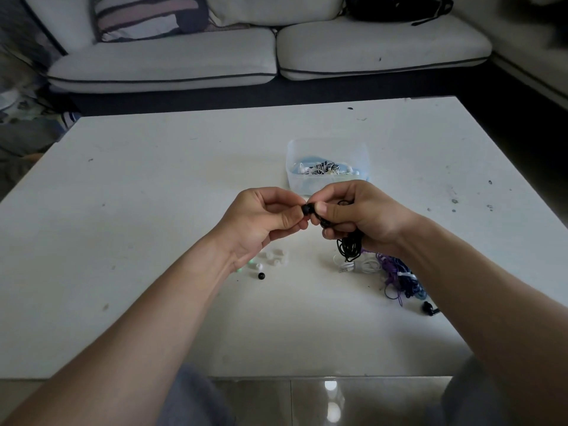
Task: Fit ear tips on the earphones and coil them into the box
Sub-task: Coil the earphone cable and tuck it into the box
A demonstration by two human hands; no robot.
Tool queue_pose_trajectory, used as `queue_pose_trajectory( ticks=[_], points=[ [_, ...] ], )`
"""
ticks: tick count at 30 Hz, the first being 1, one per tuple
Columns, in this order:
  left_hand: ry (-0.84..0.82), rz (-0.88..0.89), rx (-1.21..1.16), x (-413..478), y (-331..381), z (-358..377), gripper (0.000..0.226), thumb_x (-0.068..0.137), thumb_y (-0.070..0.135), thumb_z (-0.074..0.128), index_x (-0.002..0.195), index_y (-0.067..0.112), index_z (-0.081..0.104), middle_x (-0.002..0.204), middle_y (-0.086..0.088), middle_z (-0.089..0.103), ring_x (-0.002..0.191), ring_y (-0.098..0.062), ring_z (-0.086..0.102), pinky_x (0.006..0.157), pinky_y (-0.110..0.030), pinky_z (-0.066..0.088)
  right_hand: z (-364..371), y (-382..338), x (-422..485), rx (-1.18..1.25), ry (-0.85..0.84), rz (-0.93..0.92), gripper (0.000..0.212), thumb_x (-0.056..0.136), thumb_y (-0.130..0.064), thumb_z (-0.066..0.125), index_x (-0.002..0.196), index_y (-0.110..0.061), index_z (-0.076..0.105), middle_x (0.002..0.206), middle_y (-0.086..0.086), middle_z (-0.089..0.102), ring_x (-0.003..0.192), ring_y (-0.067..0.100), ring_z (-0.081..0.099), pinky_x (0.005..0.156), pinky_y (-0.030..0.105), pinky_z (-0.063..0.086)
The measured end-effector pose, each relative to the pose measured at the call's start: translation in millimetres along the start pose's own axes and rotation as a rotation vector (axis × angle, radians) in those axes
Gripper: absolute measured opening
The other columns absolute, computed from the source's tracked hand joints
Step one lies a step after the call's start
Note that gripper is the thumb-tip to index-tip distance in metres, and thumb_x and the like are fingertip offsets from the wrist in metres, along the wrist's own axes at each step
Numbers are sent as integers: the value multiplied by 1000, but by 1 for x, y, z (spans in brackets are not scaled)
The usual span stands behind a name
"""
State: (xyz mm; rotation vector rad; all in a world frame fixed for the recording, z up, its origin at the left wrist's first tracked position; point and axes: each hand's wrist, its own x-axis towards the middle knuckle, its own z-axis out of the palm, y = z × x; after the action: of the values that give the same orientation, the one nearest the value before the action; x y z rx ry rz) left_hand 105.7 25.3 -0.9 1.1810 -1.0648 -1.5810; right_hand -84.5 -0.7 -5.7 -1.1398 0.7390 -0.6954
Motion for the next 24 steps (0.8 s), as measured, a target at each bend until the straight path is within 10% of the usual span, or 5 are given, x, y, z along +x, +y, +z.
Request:
queue_pose_trajectory(
  ticks=[24],
  points=[
    [165, 183, 74, 5, -3, 0, 14, 86, -2, 68, 89, 11, 74, 82, -9, 75, 77, -20, 71, 77, -25, 56, 16, 2, 3, -226, 368, -197, 7, 92, 0, 67, 87, -2, 72, 73, 7, 70, 65, 11, 62, 64, 23, 55]
  ],
)
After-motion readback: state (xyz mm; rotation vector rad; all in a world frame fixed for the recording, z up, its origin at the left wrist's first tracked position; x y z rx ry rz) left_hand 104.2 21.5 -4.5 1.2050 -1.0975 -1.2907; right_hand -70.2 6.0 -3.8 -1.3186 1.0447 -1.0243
